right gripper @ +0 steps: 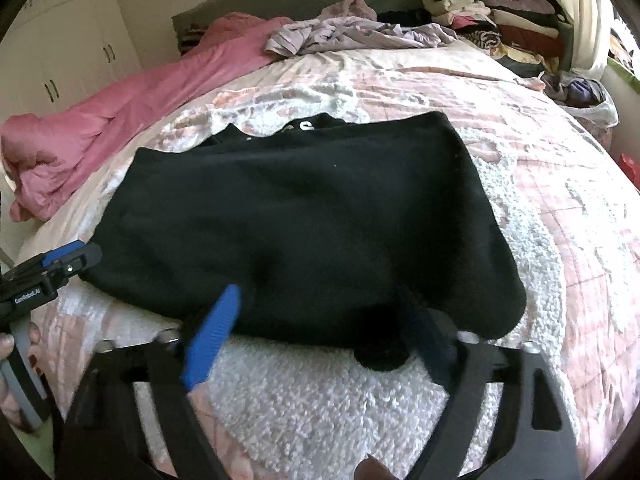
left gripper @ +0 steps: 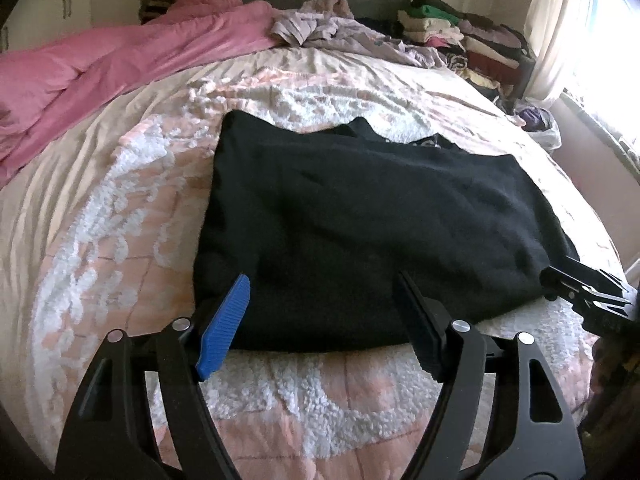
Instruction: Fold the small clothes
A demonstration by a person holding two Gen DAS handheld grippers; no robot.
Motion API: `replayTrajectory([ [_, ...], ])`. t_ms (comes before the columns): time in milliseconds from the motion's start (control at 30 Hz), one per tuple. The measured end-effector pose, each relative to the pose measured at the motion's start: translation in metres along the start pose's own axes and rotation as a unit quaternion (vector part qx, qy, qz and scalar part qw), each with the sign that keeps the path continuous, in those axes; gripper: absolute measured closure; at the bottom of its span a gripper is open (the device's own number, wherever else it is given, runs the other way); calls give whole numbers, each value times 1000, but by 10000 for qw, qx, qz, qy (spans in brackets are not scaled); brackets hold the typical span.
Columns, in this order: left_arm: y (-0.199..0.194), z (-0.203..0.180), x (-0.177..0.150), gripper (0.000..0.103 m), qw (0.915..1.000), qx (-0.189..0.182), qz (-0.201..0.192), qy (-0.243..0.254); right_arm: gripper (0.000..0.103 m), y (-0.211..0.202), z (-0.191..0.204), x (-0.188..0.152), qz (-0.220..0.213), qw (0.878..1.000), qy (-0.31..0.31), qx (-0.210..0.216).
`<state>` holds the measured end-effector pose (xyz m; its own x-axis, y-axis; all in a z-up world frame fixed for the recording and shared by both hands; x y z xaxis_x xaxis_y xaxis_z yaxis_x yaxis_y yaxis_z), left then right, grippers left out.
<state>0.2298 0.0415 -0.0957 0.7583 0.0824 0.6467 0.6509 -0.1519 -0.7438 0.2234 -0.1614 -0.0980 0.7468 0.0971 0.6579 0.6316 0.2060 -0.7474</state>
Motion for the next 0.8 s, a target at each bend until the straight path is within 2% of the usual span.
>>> replayTrajectory([
  [133,-9,3,1,36,10000,40,-50,6,17,-11,5,2,-75,9999,-72,-20],
  [167,-11,4,2,33,10000,52,-67,1,17,-13,7,3,-98,9999,-92,-24],
  [200,-14,6,3,25,9999,59,-100,-21,17,-15,9,3,-123,9998,-120,-26],
  [233,-16,7,3,24,9999,75,-129,-36,17,-18,11,4,-145,9998,-144,-42],
  [333,-21,11,4,24,9998,59,-150,-89,8,-27,16,7,-249,9994,-205,-81],
  [400,-24,13,4,24,9997,91,-186,-108,8,-30,19,10,-301,9992,-232,-101],
  [467,-28,16,5,19,9996,124,-211,-134,8,-36,24,13,-353,9989,-274,-104],
  [500,-30,17,5,13,9995,132,-227,-148,8,-38,25,15,-380,9988,-286,-119],
  [800,-45,28,5,10,9988,285,-362,-155,6,-57,42,28,-632,9973,-344,-120],
])
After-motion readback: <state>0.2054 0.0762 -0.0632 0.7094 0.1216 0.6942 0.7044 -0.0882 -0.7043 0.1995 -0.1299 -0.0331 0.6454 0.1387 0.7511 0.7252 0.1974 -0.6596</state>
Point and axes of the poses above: each gripper's, at about its wrist camera, not at the fingertips, and y roughly the way its jaws point, z to its left, x to its top, the point moved 10 cm from there along y, roughly the way its jaws point, and after that the axes turned 5 degrees about -y, right-handed, at the moved point
